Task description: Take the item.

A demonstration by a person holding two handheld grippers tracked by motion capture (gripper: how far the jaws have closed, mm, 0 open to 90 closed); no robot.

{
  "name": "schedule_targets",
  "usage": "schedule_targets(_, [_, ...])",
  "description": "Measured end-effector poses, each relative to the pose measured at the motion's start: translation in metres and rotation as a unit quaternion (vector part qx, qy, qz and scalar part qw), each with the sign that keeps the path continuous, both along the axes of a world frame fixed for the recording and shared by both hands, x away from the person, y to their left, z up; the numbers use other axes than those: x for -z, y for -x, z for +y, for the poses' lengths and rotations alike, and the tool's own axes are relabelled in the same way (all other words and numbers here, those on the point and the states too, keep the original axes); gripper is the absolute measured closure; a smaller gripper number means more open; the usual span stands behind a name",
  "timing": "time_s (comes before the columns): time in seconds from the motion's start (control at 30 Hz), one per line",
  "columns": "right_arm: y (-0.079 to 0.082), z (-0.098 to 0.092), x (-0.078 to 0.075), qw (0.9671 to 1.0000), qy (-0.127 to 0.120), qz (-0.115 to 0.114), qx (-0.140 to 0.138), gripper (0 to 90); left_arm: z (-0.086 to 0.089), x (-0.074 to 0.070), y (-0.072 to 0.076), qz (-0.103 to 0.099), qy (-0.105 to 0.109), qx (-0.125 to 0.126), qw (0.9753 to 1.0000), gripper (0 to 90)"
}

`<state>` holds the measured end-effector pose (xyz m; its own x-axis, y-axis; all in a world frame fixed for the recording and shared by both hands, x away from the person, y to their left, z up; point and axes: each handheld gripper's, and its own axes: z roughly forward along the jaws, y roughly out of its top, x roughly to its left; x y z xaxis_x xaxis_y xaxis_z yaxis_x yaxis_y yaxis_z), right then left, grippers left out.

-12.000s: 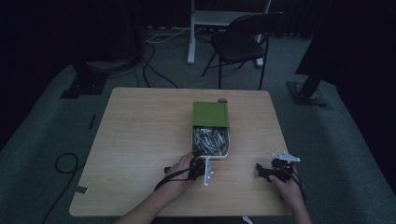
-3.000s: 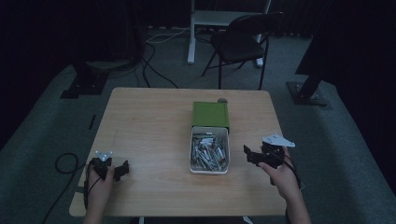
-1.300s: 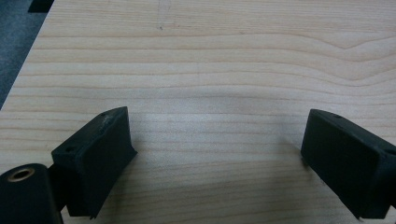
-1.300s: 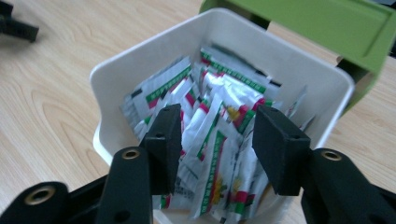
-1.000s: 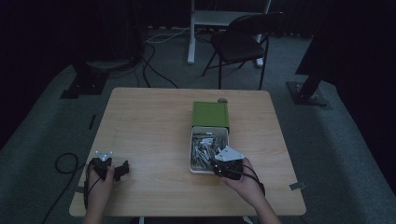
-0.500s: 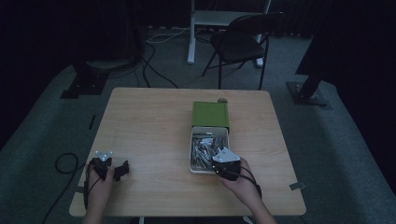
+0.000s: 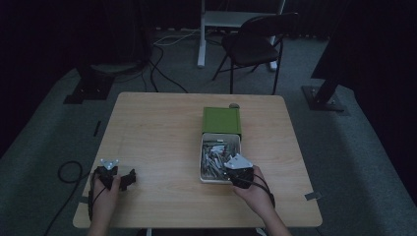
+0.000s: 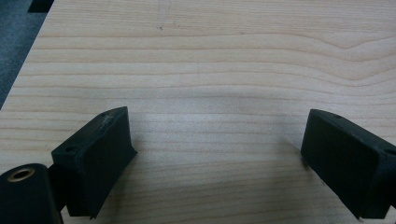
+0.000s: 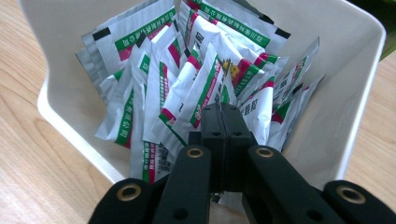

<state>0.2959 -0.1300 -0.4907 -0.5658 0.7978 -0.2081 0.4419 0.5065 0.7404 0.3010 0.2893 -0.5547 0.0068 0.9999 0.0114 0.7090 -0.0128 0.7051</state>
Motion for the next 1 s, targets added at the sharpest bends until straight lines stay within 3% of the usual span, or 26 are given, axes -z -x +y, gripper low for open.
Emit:
schedule_targets(0.37, [-0.003, -0.004, -0.014, 0.9992, -0.039, 0.006, 0.001, 90.0, 0.000, 0.000, 0.000, 0.000, 0.000, 0.000, 1.0000, 9.5])
schedule_targets(1.0, [-0.004, -0.013, -0.050, 0.9949, -0.101, -0.012, -0.004, 90.0, 0.000, 0.000, 0.000, 0.001, 0.000, 0.000, 1.0000, 9.5])
